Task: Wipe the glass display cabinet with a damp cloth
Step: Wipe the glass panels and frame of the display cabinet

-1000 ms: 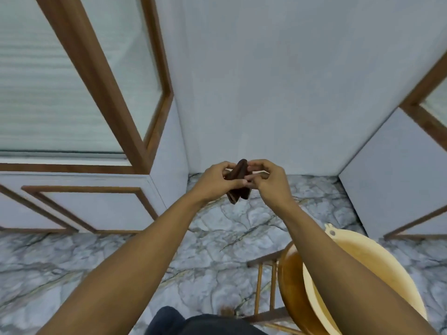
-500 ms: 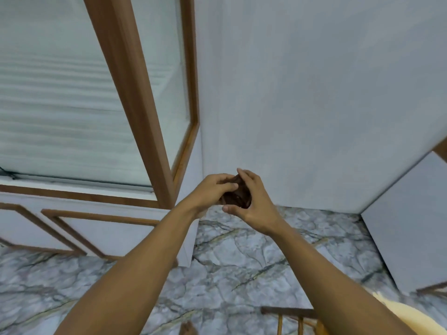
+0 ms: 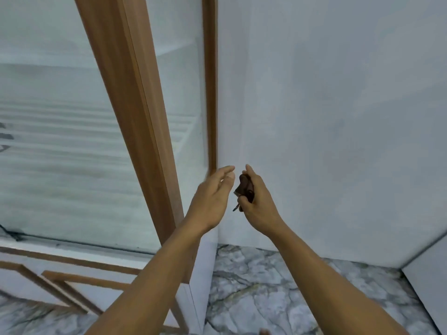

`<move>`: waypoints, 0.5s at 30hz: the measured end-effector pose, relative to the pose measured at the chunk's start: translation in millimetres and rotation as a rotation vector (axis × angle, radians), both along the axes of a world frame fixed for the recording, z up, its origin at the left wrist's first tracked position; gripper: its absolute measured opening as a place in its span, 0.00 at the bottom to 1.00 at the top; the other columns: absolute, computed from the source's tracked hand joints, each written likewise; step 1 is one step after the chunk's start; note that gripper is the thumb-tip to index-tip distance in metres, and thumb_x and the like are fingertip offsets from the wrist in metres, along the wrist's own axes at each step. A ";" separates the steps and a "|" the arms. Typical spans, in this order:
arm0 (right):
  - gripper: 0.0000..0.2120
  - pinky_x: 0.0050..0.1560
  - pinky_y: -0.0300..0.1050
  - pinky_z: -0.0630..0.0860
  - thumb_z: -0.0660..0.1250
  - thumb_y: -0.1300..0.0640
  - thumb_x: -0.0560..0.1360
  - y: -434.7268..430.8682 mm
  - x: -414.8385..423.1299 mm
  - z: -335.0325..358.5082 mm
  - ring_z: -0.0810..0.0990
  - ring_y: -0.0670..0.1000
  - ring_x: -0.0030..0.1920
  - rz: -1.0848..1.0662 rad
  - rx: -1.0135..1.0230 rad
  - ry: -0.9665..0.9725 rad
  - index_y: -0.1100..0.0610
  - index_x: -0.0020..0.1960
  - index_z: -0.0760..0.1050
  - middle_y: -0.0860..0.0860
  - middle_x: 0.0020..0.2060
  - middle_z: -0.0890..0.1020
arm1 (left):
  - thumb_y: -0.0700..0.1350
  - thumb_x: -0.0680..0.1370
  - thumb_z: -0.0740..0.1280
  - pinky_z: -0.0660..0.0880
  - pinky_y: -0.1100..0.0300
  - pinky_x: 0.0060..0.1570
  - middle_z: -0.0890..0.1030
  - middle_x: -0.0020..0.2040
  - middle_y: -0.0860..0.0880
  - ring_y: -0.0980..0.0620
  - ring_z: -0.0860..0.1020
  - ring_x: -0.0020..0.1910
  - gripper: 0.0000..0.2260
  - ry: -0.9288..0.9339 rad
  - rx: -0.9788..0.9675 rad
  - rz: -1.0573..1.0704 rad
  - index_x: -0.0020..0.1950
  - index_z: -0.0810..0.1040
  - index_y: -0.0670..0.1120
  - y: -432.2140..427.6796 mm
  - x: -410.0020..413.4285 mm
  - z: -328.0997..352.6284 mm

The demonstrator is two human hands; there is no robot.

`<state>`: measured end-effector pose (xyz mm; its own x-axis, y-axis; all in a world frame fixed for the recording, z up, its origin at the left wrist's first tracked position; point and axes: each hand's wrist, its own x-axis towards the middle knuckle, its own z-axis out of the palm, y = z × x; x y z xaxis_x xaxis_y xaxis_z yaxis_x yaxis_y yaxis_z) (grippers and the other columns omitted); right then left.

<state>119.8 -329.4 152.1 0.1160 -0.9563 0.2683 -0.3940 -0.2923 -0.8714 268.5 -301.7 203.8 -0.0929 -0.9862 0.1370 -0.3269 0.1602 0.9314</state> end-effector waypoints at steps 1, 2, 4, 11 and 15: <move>0.36 0.44 0.38 0.80 0.61 0.71 0.79 -20.0 4.1 9.1 0.79 0.50 0.58 0.021 -0.026 -0.002 0.53 0.81 0.52 0.49 0.62 0.69 | 0.56 0.85 0.54 0.66 0.61 0.71 0.73 0.72 0.57 0.59 0.71 0.70 0.18 0.052 -0.001 0.034 0.74 0.70 0.57 -13.6 0.6 5.9; 0.37 0.48 0.42 0.81 0.61 0.70 0.79 -40.4 8.3 18.9 0.78 0.52 0.60 0.044 -0.059 -0.007 0.52 0.81 0.50 0.47 0.64 0.69 | 0.57 0.85 0.53 0.66 0.56 0.74 0.72 0.74 0.55 0.57 0.71 0.72 0.19 0.103 -0.003 0.067 0.74 0.69 0.57 -27.3 0.8 10.3; 0.38 0.58 0.53 0.80 0.62 0.68 0.79 -81.5 14.6 39.6 0.77 0.51 0.62 0.105 -0.131 -0.010 0.48 0.81 0.49 0.41 0.64 0.69 | 0.58 0.84 0.52 0.67 0.50 0.75 0.71 0.75 0.53 0.54 0.72 0.72 0.21 0.165 -0.016 0.130 0.76 0.67 0.57 -52.8 -1.6 16.1; 0.38 0.61 0.24 0.68 0.63 0.71 0.78 -232.8 24.1 92.9 0.70 0.31 0.63 0.312 -0.311 -0.126 0.55 0.82 0.50 0.47 0.68 0.70 | 0.67 0.78 0.51 0.72 0.60 0.70 0.74 0.72 0.60 0.61 0.74 0.69 0.28 0.163 -0.123 0.338 0.76 0.66 0.60 -135.2 -14.7 37.9; 0.38 0.52 0.20 0.69 0.61 0.77 0.76 -304.5 34.9 123.8 0.69 0.24 0.57 0.410 -0.435 -0.225 0.58 0.80 0.51 0.45 0.64 0.64 | 0.61 0.79 0.52 0.78 0.63 0.60 0.80 0.65 0.60 0.61 0.80 0.62 0.22 0.226 -0.182 0.447 0.70 0.71 0.60 -174.4 -21.4 79.8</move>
<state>154.7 -634.0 275.9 0.3450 -0.6447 0.6822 0.0036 -0.7259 -0.6878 247.1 -476.1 283.6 0.3823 -0.8815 0.2771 -0.1945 0.2164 0.9567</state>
